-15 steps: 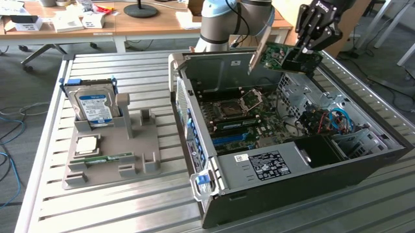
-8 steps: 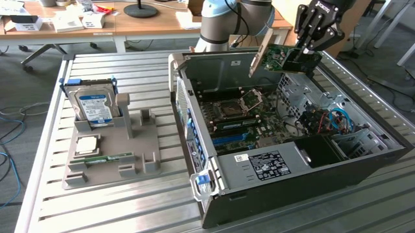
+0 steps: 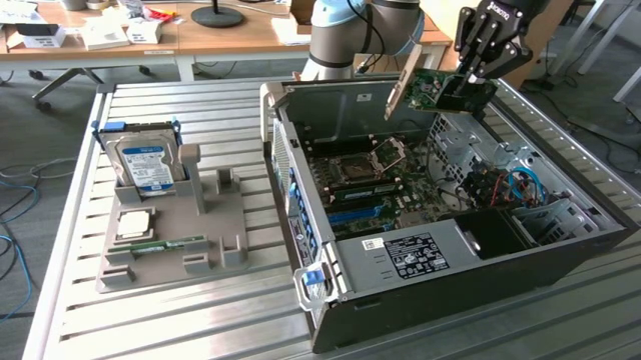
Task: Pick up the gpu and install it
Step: 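Insert the gpu into the slot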
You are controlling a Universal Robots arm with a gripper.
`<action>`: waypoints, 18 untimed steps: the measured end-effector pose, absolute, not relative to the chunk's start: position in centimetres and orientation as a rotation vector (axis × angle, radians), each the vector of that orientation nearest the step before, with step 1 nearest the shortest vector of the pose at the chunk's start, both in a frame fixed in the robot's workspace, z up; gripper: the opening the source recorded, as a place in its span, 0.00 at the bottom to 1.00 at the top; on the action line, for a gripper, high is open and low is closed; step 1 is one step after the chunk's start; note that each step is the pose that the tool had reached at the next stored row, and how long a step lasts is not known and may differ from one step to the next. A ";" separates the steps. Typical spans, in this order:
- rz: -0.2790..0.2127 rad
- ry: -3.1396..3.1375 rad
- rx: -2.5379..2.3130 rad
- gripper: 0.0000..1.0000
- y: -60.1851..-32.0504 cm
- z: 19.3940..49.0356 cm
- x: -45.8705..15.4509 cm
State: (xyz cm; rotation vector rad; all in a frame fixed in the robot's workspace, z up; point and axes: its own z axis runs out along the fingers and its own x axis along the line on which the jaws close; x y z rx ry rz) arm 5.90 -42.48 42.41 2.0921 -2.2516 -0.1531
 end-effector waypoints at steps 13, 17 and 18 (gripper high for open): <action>-0.153 -2.227 2.124 0.26 -42.5 42.4 5.8; -0.152 -2.227 2.124 0.26 -42.5 42.4 5.8; -0.152 -2.228 2.124 0.26 -42.5 42.4 5.8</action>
